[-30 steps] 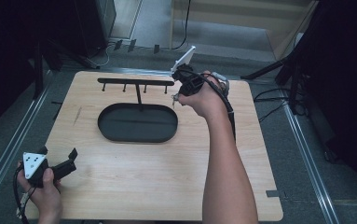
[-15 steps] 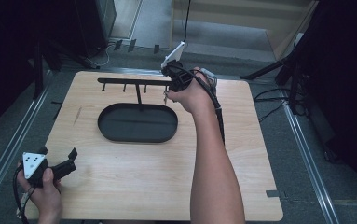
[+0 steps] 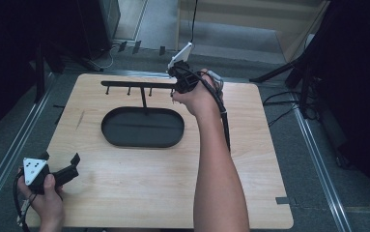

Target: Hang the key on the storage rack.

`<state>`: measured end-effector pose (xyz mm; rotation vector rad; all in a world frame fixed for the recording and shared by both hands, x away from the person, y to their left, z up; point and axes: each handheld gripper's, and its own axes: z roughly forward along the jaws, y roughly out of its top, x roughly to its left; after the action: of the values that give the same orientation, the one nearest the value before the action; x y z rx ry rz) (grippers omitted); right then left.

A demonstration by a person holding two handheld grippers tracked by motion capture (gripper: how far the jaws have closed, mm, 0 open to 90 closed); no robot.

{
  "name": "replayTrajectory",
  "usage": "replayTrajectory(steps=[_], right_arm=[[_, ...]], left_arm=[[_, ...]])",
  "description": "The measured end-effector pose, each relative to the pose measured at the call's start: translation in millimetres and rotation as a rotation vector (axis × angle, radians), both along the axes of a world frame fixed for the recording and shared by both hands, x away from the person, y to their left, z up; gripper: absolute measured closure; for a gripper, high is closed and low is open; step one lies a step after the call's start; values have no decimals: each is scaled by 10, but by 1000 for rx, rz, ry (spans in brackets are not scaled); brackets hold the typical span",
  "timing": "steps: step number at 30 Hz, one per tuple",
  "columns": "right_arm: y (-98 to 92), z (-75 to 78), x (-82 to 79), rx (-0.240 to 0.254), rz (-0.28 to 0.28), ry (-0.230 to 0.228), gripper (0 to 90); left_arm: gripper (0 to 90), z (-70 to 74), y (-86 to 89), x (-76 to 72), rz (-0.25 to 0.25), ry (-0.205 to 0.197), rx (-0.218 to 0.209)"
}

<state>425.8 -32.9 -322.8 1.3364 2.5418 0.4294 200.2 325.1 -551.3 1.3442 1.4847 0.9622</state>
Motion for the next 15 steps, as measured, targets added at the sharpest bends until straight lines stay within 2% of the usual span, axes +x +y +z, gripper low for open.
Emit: replayTrajectory(steps=[5,7,15], right_arm=[[-2,-22,19,8,1,-20,832],[-22,-16,23,19,-19,-38,760],[-97,-57,25,14,-25,-33,744]], left_arm=[[0,-1,2,0,0,-2,0],[0,-1,3,1,0,-2,-1],[0,-1,3,1,1,-3,-3]])
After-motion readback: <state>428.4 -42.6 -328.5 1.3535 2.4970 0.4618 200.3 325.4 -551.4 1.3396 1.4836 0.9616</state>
